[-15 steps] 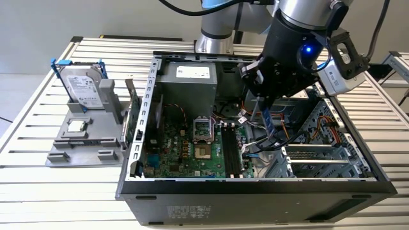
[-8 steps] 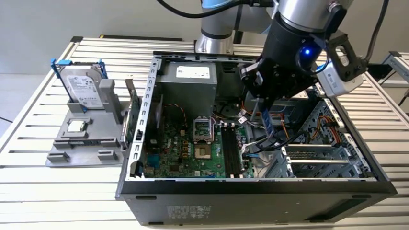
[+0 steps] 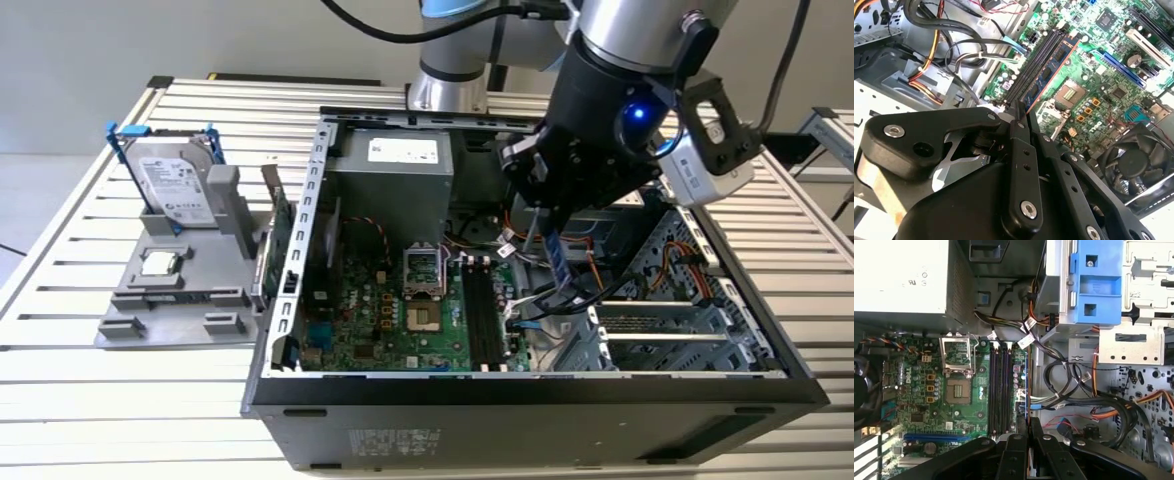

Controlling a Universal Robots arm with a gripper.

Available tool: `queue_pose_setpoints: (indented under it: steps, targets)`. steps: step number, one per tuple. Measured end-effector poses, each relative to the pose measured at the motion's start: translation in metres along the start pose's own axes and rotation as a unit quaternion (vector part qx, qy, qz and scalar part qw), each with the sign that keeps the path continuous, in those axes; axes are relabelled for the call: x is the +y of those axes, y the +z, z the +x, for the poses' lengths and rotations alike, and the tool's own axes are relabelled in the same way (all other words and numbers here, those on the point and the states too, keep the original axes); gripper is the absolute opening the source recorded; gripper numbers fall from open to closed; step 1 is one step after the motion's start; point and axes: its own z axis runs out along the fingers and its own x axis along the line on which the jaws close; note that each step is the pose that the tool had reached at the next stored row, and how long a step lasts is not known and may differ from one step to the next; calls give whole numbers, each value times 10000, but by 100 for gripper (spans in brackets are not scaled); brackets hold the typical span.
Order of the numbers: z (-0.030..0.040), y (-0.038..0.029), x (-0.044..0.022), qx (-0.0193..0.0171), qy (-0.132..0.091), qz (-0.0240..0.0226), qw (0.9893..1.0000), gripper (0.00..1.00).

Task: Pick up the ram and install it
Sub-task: 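Insert the ram into the slot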

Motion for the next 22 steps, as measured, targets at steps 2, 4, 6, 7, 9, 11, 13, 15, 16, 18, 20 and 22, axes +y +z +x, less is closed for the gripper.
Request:
queue_pose_setpoints:
  steps: [2,4,6,7,9,11,13,15,16,18,20,22]
  targets:
    - [0,9,0,0,1,0,10000,0]
    - [-1,19,-1,0,2,0,10000,0]
    - [-1,30,-2,0,4,0,10000,0]
    - [-1,36,-2,0,4,0,10000,0]
    - [0,47,-3,0,6,0,10000,0]
    - [0,59,-3,0,6,5,10000,0]
    - [0,71,-3,1,6,12,10000,0]
    - [0,83,-3,0,6,14,10000,0]
    - [0,89,-3,0,6,15,10000,0]
    - [0,100,-4,0,6,15,10000,0]
    - [0,110,-4,0,7,15,10000,0]
    - [0,120,-4,0,7,15,10000,0]
